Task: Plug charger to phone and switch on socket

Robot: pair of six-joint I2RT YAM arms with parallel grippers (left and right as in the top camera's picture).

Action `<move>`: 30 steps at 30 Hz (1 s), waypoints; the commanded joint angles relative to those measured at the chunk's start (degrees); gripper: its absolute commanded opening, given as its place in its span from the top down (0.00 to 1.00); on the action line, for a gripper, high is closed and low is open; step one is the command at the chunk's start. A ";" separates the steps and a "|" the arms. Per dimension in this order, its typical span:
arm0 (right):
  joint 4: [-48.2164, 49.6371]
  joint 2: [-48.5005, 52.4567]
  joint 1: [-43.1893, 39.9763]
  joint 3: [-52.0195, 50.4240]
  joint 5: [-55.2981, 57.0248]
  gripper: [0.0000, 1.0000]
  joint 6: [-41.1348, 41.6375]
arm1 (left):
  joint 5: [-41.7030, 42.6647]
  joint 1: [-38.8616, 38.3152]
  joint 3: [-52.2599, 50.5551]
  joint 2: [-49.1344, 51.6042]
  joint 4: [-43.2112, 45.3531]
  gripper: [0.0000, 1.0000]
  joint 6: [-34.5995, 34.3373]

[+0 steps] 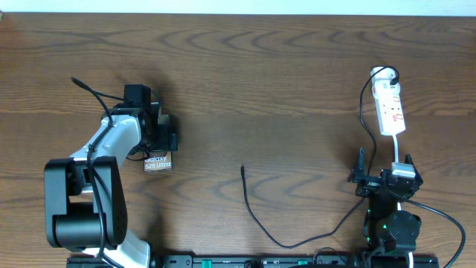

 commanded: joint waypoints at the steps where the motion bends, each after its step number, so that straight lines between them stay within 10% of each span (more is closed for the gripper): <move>1: -0.24 -0.22 1.01 -0.07 0.39 0.01 -0.44 | 3.91 0.13 -1.40 2.19 -1.05 0.07 0.11; 30: -0.24 -0.22 1.01 -0.07 0.42 0.01 -0.46 | 3.93 0.11 -1.40 2.19 -0.79 0.18 0.11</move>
